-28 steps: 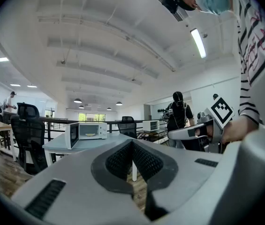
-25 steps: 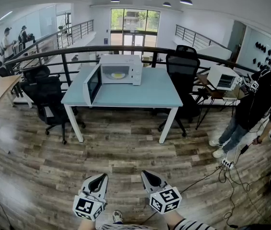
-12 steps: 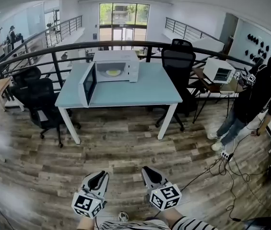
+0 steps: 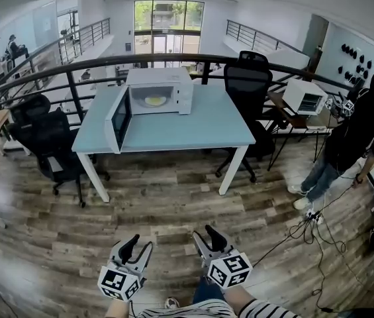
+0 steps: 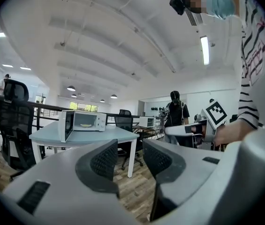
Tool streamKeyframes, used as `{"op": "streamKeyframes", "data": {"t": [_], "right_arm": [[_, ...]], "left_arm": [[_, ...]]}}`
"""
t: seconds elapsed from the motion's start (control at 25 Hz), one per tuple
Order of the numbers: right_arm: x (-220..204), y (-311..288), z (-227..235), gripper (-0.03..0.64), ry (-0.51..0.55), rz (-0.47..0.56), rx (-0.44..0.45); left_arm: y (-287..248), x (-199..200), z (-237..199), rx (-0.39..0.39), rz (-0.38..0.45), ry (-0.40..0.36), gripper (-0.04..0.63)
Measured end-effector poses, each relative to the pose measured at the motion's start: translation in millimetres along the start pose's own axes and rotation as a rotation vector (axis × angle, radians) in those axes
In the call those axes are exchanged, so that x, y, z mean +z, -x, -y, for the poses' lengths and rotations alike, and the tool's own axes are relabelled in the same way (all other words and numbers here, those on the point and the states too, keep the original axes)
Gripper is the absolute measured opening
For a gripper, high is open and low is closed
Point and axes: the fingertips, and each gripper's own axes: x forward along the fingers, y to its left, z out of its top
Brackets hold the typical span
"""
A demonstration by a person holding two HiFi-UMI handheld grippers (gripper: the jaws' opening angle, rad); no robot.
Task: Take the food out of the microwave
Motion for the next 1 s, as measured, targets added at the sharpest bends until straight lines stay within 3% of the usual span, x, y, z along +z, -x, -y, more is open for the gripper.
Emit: {"op": "streamKeyframes", "data": {"t": [0.04, 0.56, 1.0], "right_arm": [[0, -9, 5, 0.179, 0.000, -0.010, 0.008], [42, -146, 116, 0.179, 0.032, -0.072, 0.142], [73, -240, 201, 0.179, 0.032, -0.076, 0.179]], "left_arm": [[-7, 0, -5, 0.005, -0.004, -0.001, 0.144], [-153, 21, -74, 0.150, -0.021, 0.005, 0.144], [-243, 28, -120, 0.268, -0.014, 0.031, 0.144]]}}
